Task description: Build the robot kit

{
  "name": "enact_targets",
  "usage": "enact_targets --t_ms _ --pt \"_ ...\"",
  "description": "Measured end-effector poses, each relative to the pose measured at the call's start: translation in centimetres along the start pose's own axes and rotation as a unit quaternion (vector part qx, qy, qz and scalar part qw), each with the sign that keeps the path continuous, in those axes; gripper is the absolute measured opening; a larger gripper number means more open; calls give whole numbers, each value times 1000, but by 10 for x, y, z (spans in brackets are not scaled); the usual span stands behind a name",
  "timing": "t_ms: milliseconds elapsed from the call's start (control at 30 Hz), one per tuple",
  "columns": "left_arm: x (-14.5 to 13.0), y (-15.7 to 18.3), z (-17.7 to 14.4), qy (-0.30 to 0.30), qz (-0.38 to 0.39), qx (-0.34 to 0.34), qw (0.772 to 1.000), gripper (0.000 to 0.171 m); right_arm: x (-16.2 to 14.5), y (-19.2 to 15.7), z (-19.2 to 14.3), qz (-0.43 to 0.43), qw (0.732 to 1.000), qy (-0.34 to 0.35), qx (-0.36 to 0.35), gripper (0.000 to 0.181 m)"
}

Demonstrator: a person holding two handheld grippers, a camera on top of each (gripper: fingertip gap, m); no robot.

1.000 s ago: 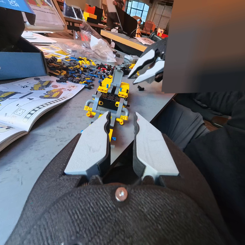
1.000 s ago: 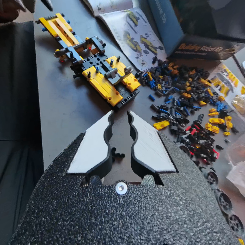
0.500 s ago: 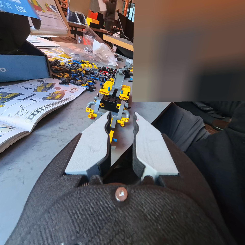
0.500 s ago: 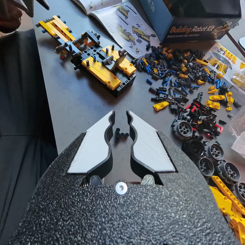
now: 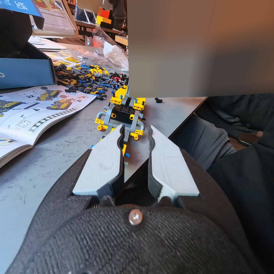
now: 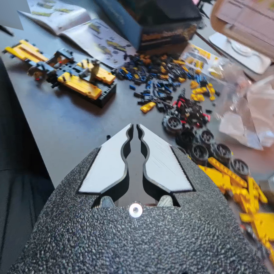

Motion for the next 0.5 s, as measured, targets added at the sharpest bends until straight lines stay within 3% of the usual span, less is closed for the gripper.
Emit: enact_targets --t_ms 133,200,267,500 --pt "-2 1 3 -5 2 -1 1000 28 -31 27 -20 46 996 -47 -67 5" --pt "-3 2 4 -8 2 -1 1000 28 -39 26 -19 62 995 -60 -58 7" --pt "-4 2 5 -10 1 -2 1000 28 -42 26 -13 65 994 -71 -54 14" --pt "-6 2 6 -17 11 3 1000 28 -38 37 22 7 992 -113 -52 15"
Point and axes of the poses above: each gripper's, where its closed fingertips meet, z out along the fingers, x out of its top, y = z × x across the jaws, the point moved 3 cm from there along -z, back along the fingers, and after that the axes turned 3 degrees about x, right-handed, at the moved point
